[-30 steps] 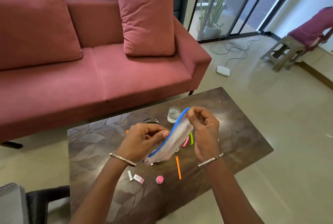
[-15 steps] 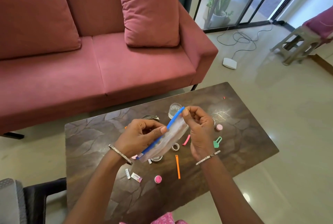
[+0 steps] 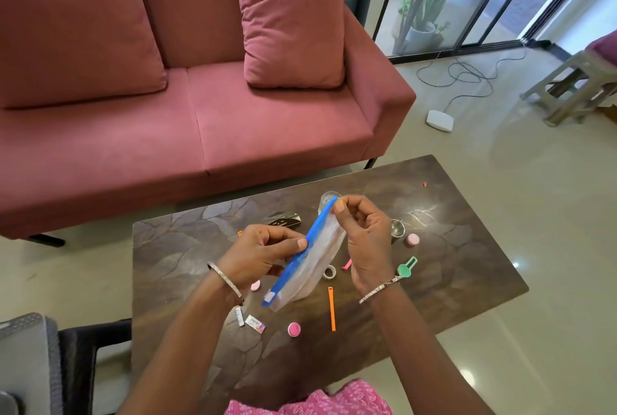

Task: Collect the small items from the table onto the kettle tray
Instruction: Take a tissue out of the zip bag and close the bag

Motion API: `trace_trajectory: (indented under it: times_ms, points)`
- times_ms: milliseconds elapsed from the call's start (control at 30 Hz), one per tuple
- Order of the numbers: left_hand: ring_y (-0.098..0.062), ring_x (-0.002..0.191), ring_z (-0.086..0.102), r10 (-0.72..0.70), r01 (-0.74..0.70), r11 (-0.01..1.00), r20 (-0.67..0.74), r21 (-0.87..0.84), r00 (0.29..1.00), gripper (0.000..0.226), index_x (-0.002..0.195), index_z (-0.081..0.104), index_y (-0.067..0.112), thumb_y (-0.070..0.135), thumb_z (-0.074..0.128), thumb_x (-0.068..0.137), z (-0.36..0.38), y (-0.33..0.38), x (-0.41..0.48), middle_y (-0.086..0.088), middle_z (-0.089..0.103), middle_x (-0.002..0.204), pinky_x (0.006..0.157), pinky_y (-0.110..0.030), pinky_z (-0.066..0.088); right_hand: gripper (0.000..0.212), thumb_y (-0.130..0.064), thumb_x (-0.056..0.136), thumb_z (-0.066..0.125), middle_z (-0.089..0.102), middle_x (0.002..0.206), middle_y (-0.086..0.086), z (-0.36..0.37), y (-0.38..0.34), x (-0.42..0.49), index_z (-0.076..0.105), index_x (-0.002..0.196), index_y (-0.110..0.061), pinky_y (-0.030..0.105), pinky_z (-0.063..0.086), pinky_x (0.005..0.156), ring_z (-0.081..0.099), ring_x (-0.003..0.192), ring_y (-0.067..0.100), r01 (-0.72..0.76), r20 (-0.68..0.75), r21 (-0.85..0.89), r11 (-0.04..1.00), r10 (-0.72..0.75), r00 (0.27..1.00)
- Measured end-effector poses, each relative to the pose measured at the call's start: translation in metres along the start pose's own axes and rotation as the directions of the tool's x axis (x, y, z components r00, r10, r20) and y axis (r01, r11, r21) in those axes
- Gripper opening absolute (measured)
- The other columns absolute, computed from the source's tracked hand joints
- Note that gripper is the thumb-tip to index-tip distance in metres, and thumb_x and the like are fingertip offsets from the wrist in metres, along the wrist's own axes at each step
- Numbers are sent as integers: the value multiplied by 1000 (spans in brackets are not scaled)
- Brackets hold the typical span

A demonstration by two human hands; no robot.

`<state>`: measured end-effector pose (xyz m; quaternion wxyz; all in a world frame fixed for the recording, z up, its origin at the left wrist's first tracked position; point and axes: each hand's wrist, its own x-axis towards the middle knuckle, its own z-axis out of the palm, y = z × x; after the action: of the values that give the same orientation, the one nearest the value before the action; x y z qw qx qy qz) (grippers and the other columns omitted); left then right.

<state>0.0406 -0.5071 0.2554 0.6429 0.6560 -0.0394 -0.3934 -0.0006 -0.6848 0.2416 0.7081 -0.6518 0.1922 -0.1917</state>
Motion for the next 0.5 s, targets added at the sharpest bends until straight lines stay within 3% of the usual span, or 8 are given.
trace_trajectory:
  times_ms: [100, 167, 300, 400, 500]
  points:
    - [-6, 58, 60, -33, 23, 997, -145, -71, 989, 11, 85, 79, 13, 22, 76, 79, 11, -2, 0, 0, 70, 71, 50, -19, 49, 11, -21, 85, 74, 71, 100, 0, 2, 4, -3, 69, 95, -21, 32, 52, 83, 62, 93, 13, -120, -73, -119, 986, 112, 991]
    - [-6, 56, 58, -48, 23, 993, -231, -112, 972, 6, 80, 79, 13, 19, 76, 79, 19, -3, -1, -1, 68, 67, 50, -20, 48, 16, -24, 82, 77, 71, 98, 2, 0, 4, -9, 68, 95, -21, 35, 55, 80, 63, 90, 15, -231, -105, -146, 962, 217, 971]
    - [-11, 63, 59, -83, 19, 980, -322, -198, 943, 2, 79, 77, 12, 15, 76, 79, 36, -5, -4, -4, 68, 69, 54, -21, 48, 23, -25, 85, 75, 72, 79, 11, -3, -2, -28, 68, 92, -5, 26, 55, 57, 67, 70, 19, -412, 128, -39, 910, 414, 901]
    - [-6, 56, 61, -160, 59, 953, -326, -298, 932, 4, 77, 76, 14, 14, 74, 81, 48, -6, -5, -3, 67, 65, 47, -16, 46, 26, -22, 85, 75, 75, 85, 17, -4, -10, -35, 66, 96, 0, 30, 57, 56, 74, 74, 30, -455, 225, 12, 890, 441, 869]
    - [-4, 56, 59, -220, 86, 910, -296, -406, 929, 6, 75, 77, 14, 15, 74, 80, 54, -9, -5, -3, 67, 66, 52, -15, 49, 23, -15, 85, 75, 74, 86, 24, -8, -14, -33, 66, 94, 4, 32, 57, 55, 73, 74, 37, -480, 217, 48, 876, 460, 861]
